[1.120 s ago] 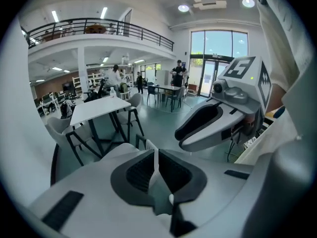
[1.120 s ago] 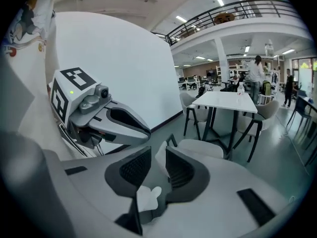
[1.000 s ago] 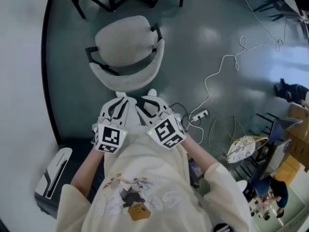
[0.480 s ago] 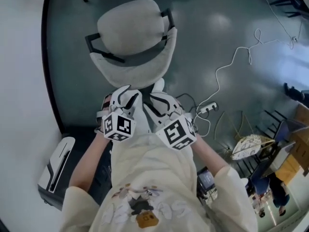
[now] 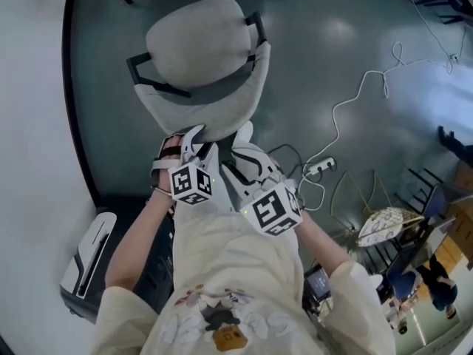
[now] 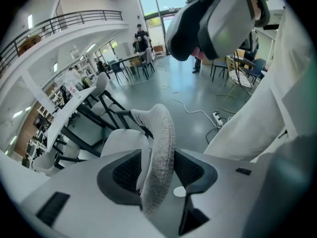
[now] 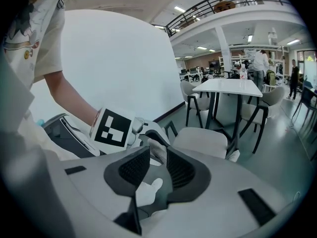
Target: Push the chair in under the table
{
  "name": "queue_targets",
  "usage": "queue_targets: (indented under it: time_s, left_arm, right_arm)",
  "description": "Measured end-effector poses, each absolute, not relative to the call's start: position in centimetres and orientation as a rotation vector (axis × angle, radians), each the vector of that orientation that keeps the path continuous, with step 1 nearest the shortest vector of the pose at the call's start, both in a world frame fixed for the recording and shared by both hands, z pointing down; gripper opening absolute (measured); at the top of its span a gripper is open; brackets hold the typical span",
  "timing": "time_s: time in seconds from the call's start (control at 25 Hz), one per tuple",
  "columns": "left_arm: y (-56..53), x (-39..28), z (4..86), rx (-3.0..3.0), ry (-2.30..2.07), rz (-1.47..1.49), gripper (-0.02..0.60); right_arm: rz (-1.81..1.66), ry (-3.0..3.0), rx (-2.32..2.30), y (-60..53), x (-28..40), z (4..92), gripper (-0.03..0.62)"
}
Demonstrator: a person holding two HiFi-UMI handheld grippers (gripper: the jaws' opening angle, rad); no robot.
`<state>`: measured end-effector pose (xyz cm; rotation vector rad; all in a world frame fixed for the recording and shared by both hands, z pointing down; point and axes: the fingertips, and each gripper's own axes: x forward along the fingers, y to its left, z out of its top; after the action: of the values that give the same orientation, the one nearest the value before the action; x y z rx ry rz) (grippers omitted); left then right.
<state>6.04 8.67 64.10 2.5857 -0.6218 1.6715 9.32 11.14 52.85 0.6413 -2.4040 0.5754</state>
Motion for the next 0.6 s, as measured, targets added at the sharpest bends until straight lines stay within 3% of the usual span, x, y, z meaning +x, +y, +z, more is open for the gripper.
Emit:
queue_targets:
  time_s: [0.08, 0.16, 0.24, 0.6]
  left_arm:
    - [8.6, 6.2, 64.6, 2.595, -0.607, 1.656, 0.200]
    - [9.0, 6.2, 65.0, 2.605, -0.592, 1.621, 0.121]
    - [9.3, 6.2, 65.1, 2.606, -0.584, 1.626, 0.104]
    - [8.9, 5.7, 64.8, 2.629, -0.488, 1.613, 0.101]
  right_arm:
    - [0.568, -2.399, 0.640, 11.0, 9.5, 52.8, 0.092]
    - [0.563, -2.402, 0.644, 10.8, 9.5, 52.9, 0.092]
    - [0.572, -2.419, 0.656, 10.8, 9.6, 52.7, 0.092]
    - [0.571, -2.440, 0.668, 9.2, 9.7, 52.5, 0.092]
